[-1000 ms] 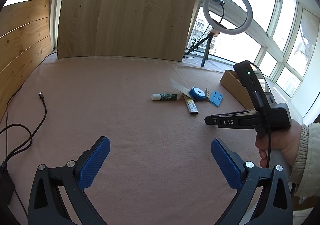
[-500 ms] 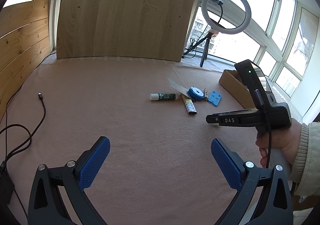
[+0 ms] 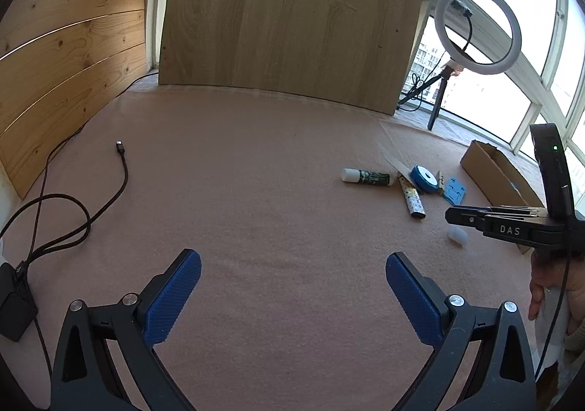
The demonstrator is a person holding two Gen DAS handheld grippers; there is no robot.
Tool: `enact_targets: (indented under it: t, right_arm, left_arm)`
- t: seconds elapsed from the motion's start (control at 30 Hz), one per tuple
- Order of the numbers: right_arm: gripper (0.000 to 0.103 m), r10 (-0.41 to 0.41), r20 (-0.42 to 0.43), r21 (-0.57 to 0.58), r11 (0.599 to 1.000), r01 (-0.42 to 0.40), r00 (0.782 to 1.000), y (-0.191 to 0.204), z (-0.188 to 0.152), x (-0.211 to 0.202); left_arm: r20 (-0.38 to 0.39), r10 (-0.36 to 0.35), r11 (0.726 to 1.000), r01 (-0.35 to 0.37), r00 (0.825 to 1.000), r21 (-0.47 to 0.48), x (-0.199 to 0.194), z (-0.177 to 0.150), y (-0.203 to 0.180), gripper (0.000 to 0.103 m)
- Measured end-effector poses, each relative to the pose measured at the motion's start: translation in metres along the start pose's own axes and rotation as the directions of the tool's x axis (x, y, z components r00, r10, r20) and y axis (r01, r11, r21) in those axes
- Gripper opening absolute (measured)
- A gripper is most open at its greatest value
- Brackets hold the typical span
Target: Organize objects
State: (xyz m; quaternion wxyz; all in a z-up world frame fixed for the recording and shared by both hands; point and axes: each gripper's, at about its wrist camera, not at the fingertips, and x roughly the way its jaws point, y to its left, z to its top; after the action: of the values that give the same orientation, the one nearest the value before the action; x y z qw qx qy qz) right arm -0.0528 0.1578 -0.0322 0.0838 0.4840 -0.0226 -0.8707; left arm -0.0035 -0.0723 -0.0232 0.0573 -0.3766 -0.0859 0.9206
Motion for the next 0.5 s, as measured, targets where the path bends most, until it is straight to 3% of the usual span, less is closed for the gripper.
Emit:
enact_targets:
  t: [0.13, 0.23, 0.4, 0.5]
  right_arm:
    - [0.011, 0.041, 0.038, -0.07, 0.997, -0.039, 0.998, 0.001, -0.003, -0.013]
    - [0.011, 0.041, 0.05, -0.075, 0.996, -0.037, 0.998, -0.006, -0.008, -0.02]
    - [0.011, 0.061, 0.047, -0.004, 0.998, -0.06, 0.997, -0.03, -0.025, -0.024]
    - [0.011, 0.041, 0.058, 0.023, 0.999, -0.042, 0.998, -0.045, -0.036, -0.035]
  left_arm:
    - [0.003, 0.04, 0.999, -0.04, 0.999, -0.019, 0.0, 0.007, 0.0, 0.102]
    - [-0.023, 0.03, 1.0, -0.03, 0.999, -0.004, 0.013, 0.02, -0.017, 0.102]
    - [-0.084, -0.035, 0.998, 0.039, 0.996, 0.055, 0.07, 0.037, -0.081, 0.102]
    - [-0.091, -0.035, 0.993, 0.046, 0.995, 0.113, 0.106, 0.039, -0.124, 0.099]
